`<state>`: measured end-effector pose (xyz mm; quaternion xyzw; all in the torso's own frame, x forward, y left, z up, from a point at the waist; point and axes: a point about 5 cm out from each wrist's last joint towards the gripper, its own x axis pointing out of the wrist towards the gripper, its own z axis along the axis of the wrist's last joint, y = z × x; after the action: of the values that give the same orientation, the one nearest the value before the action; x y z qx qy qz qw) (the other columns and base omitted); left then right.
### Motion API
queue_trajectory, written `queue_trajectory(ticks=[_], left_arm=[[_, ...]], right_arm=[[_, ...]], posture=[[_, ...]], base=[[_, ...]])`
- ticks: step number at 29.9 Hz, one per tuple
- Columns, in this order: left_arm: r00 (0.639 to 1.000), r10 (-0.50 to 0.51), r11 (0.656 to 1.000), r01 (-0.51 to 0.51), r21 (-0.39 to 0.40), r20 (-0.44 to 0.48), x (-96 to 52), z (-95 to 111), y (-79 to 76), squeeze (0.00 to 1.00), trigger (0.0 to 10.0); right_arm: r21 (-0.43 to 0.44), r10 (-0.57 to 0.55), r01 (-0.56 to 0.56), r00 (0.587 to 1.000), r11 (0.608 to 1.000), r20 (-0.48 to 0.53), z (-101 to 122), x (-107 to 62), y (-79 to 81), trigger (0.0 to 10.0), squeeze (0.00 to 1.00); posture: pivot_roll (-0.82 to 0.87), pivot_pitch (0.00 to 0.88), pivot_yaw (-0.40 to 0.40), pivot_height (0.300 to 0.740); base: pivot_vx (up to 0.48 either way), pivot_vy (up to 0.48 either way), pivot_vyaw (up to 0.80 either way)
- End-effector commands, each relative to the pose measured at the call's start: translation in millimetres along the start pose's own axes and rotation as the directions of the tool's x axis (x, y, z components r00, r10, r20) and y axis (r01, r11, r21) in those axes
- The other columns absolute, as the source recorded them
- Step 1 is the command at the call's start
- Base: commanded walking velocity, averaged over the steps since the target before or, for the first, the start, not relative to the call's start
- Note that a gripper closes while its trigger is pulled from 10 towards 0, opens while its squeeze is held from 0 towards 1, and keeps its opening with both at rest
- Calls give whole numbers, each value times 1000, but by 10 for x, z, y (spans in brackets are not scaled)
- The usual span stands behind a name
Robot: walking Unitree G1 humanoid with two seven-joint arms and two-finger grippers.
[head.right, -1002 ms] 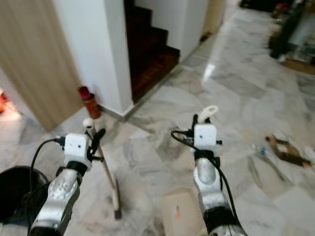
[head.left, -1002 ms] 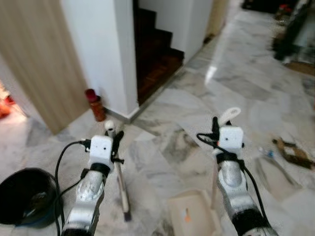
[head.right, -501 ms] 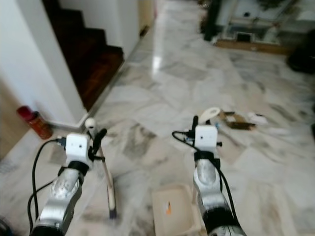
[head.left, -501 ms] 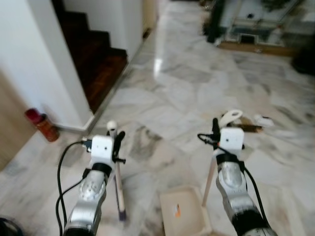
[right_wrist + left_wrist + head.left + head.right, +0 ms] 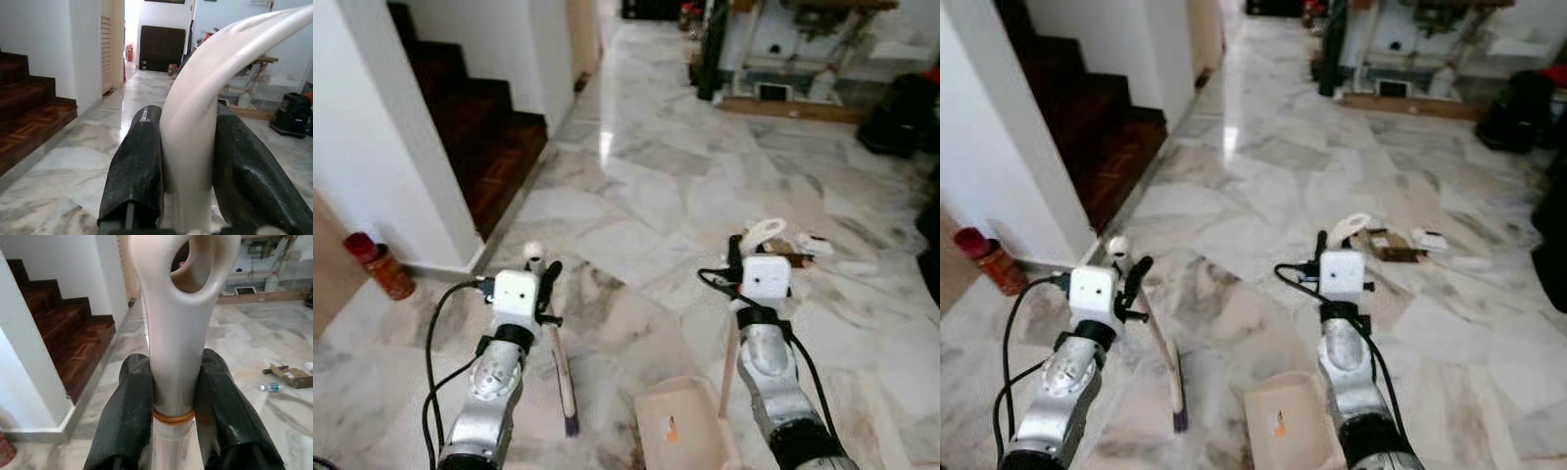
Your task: Sweep floor
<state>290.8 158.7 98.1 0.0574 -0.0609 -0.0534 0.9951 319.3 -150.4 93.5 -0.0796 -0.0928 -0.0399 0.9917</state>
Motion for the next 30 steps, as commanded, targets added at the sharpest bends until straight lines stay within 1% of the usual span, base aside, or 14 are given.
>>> queue_trajectory(ticks=[1, 9, 23, 26, 30], left_arm=[[1000, -10, 1000, 10, -5, 23, 26, 45, -36, 0, 10000], [1000, -14, 1000, 14, -8, 10, -2, 15, -47, 0, 10000], [999, -40, 999, 40, -14, 0, -5, -7, -87, 0, 10000], [999, -45, 999, 45, -13, -1, -5, -9, -88, 0, 10000], [999, -43, 999, 43, -11, 2, 5, 1, -81, 0, 10000]], right_arm=[[-3, -12, 12, 999, 1000, 46, 82, 42, -50, 10000, 0], [-1, 5, -5, 999, 1000, 40, 65, 17, -7, 10000, 0], [-15, 29, -28, 999, 999, 37, 43, -15, 14, 10000, 0], [-41, 50, -48, 998, 998, 40, 43, -21, 38, 10000, 0], [-8, 46, -46, 998, 999, 38, 50, -11, 47, 10000, 0]], posture=[[87, 0, 19, 740], [78, 0, 19, 740], [65, 0, 30, 740], [65, 0, 34, 740], [65, 0, 36, 740]], base=[[0, 0, 0], [0, 0, 0], [243, 0, 0], [250, 0, 208], [251, 0, 0]])
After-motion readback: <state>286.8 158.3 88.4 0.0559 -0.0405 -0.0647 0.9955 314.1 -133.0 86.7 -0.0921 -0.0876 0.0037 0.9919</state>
